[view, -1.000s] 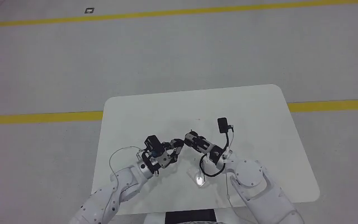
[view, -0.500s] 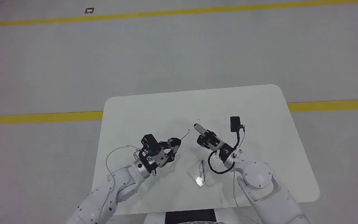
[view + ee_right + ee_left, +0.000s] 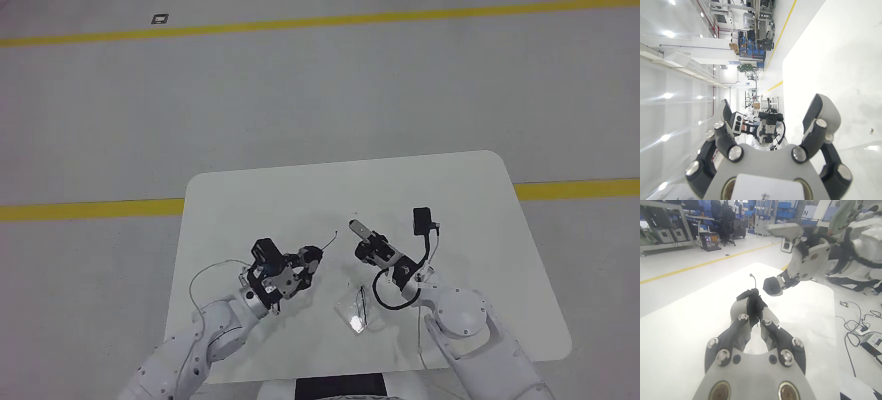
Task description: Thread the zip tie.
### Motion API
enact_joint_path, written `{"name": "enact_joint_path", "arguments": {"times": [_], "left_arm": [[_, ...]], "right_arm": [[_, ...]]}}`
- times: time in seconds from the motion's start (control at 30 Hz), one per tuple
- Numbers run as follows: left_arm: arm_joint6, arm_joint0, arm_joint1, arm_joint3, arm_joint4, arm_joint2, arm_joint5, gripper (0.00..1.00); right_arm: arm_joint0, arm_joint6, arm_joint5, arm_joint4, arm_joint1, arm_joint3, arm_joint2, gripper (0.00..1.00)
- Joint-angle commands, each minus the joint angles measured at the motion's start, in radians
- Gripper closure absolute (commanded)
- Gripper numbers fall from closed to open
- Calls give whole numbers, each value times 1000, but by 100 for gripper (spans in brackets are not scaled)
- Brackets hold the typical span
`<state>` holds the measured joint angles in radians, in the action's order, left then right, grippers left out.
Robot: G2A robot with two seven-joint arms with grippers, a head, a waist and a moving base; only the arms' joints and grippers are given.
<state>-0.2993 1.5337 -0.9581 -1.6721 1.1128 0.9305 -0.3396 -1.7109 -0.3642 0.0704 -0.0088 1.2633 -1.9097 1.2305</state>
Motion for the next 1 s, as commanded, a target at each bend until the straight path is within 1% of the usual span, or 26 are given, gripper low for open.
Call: {"name": "enact_joint_path", "arguments": {"times": [0.0, 0.07, 0.1, 0.17, 0.2, 0.27, 0.3, 0.37, 0.4, 0.43, 0.5, 0.57, 0.9, 0.97], "left_arm": [[32, -1, 10, 4, -88, -10, 0, 100], [56, -8, 28, -2, -160, -28, 0, 100], [71, -15, 42, -5, -218, -42, 0, 100], [82, -29, 65, -26, -333, -72, 0, 100], [91, -44, 83, -38, -413, -89, 0, 100], [102, -69, 109, -57, -532, -116, 0, 100], [114, -88, 127, -55, -598, -128, 0, 100], [134, -114, 153, -54, -663, -153, 0, 100], [138, -126, 164, -62, -697, -166, 0, 100], [139, -138, 179, -74, -752, -183, 0, 100], [165, -157, 199, -82, -849, -203, 0, 100], [217, -175, 216, -82, -934, -216, 0, 100], [217, -175, 216, -82, -934, -216, 0, 100], [220, -180, 213, -61, -943, -209, 2, 100]], "right_arm": [[0, 0, 0, 0, 0, 0, 0, 0], [0, 0, 0, 0, 0, 0, 0, 0], [0, 0, 0, 0, 0, 0, 0, 0], [0, 0, 0, 0, 0, 0, 0, 0], [0, 0, 0, 0, 0, 0, 0, 0], [0, 0, 0, 0, 0, 0, 0, 0], [0, 0, 0, 0, 0, 0, 0, 0], [0, 0, 0, 0, 0, 0, 0, 0], [0, 0, 0, 0, 0, 0, 0, 0], [0, 0, 0, 0, 0, 0, 0, 0], [0, 0, 0, 0, 0, 0, 0, 0], [0, 0, 0, 0, 0, 0, 0, 0], [0, 0, 0, 0, 0, 0, 0, 0], [0, 0, 0, 0, 0, 0, 0, 0]]}}
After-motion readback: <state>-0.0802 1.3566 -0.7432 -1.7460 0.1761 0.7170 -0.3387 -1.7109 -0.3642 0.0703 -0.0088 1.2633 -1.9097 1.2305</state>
